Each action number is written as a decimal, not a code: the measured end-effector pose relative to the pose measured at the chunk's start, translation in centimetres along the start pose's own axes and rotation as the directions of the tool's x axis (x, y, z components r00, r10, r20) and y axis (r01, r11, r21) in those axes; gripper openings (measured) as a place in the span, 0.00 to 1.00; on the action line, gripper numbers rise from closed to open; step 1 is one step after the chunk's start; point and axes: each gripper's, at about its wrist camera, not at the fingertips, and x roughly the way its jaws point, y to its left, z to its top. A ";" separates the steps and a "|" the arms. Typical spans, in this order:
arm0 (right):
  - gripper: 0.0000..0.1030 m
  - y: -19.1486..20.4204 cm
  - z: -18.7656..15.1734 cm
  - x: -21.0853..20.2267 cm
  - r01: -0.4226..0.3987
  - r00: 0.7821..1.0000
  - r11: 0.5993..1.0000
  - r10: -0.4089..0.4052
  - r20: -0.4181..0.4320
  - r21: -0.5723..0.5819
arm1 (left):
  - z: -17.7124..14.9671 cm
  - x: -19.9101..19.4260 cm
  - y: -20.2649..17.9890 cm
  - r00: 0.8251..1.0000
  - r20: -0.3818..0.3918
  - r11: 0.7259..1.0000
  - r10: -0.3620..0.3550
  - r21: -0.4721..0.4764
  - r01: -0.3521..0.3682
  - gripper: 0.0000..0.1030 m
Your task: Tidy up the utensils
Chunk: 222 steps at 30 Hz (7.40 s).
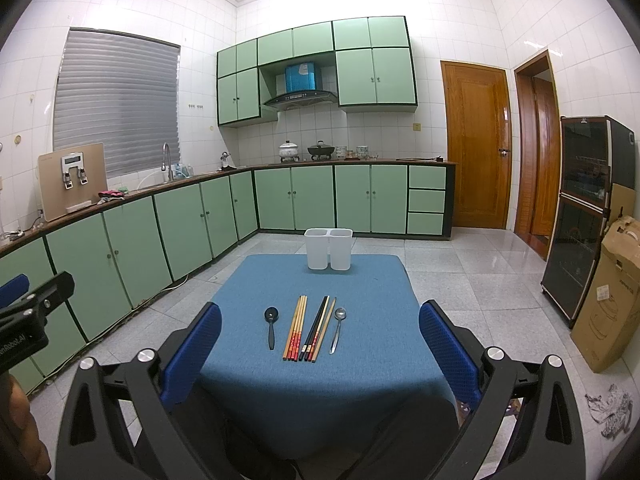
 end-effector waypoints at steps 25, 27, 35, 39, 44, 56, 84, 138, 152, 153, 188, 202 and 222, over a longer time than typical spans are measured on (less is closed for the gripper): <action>0.94 -0.3 0.3 -0.3 0.000 1.000 1.000 0.000 -0.002 0.001 | -0.2 0.0 0.2 1.000 -0.006 1.000 -0.003 0.000 0.003 0.95; 0.94 -0.4 0.8 -0.3 0.000 1.000 1.000 0.000 -0.005 0.002 | -0.2 0.0 0.2 1.000 -0.010 1.000 -0.003 0.001 0.003 0.95; 0.94 -0.5 0.1 1.1 0.000 1.000 1.000 0.000 -0.031 0.003 | -1.0 1.8 0.1 0.999 -0.048 1.000 -0.022 0.005 0.023 0.95; 0.94 -0.9 -0.6 3.2 0.011 0.998 1.000 -0.011 -0.065 0.001 | -2.1 4.5 -0.4 0.990 -0.119 0.997 -0.070 0.020 0.073 0.95; 0.94 -2.2 -2.0 8.1 0.023 0.989 0.999 -0.020 -0.148 0.022 | -3.9 10.2 -0.7 0.965 -0.229 0.990 -0.127 0.023 0.136 0.95; 0.88 -3.2 -8.2 22.6 -0.015 0.931 1.000 0.008 -0.364 -0.016 | -9.1 26.6 -3.1 0.880 -0.438 0.972 -0.181 0.055 0.228 0.95; 0.44 -6.3 -13.4 37.1 -0.044 0.878 0.999 0.032 -0.478 -0.015 | -14.9 40.8 -7.4 0.793 -0.581 0.957 -0.183 0.078 0.278 0.95; 0.08 -6.8 -1.6 37.1 -0.175 0.892 0.984 0.170 -0.419 0.026 | -4.5 40.0 -7.8 0.844 -0.451 0.932 -0.291 0.064 0.356 0.11; 0.02 -7.7 2.5 39.0 -0.212 0.850 0.977 0.196 -0.489 0.022 | 1.7 41.9 -8.7 0.806 -0.469 0.890 -0.362 0.086 0.449 0.10; 0.02 -7.8 2.9 39.1 -0.215 0.849 0.976 0.198 -0.490 0.023 | 2.1 41.9 -8.9 0.805 -0.467 0.887 -0.365 0.088 0.453 0.10; 0.02 -7.7 19.5 61.0 -0.121 0.942 0.992 0.123 -0.313 0.027 | 15.4 63.9 -21.4 0.839 -0.322 0.883 -0.440 0.017 0.470 0.03; 0.09 -11.5 13.4 65.3 -0.079 0.904 0.988 0.126 -0.409 0.129 | 11.3 67.3 -19.4 0.832 -0.384 0.904 -0.402 -0.018 0.428 0.42; 0.45 -10.0 -0.6 37.8 -0.072 0.954 0.997 0.065 -0.293 -0.012 | 1.2 42.3 -7.1 0.901 -0.270 0.917 -0.339 0.120 0.381 0.83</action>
